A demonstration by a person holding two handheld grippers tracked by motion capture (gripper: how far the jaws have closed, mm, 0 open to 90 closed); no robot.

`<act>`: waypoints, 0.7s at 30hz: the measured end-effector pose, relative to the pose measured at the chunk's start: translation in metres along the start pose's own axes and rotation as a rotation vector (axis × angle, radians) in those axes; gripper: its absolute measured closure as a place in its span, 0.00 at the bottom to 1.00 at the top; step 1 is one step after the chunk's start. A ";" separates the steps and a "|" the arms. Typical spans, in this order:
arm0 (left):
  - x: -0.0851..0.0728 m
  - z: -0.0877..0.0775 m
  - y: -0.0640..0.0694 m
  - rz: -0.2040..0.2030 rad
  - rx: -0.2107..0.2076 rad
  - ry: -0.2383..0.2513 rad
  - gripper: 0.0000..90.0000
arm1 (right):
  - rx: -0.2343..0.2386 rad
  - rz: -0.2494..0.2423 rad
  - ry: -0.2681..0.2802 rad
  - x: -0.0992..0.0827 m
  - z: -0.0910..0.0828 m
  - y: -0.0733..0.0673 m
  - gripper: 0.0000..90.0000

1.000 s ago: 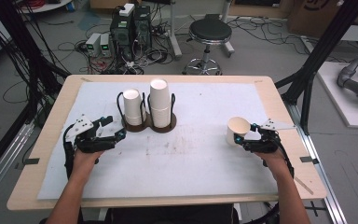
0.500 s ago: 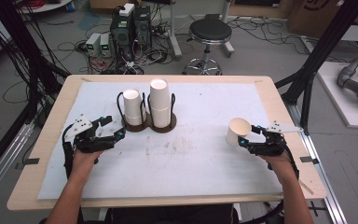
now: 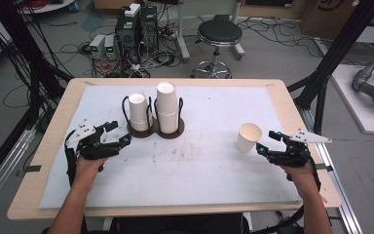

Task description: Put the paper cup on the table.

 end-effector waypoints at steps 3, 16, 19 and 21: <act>0.000 0.001 0.000 -0.008 -0.003 0.002 0.23 | -0.006 -0.003 0.005 0.002 0.000 -0.001 0.23; 0.001 0.005 0.006 -0.005 -0.018 0.007 0.23 | 0.028 -0.057 0.086 0.031 -0.005 -0.019 0.23; 0.000 0.003 0.006 -0.003 -0.020 0.004 0.23 | 0.028 -0.065 0.084 0.032 -0.003 -0.021 0.23; 0.000 0.002 0.006 -0.002 -0.018 0.003 0.23 | 0.029 -0.068 0.078 0.031 0.000 -0.021 0.23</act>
Point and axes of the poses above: each handheld gripper's, and its own axes: z roughly forward along the jaws, x roughly out of its top, y roughly to its right, the point moved 3 cm from there along z, roughly forward along the jaws, and after that the axes turned 15 degrees about -z, right-handed, at the moved point
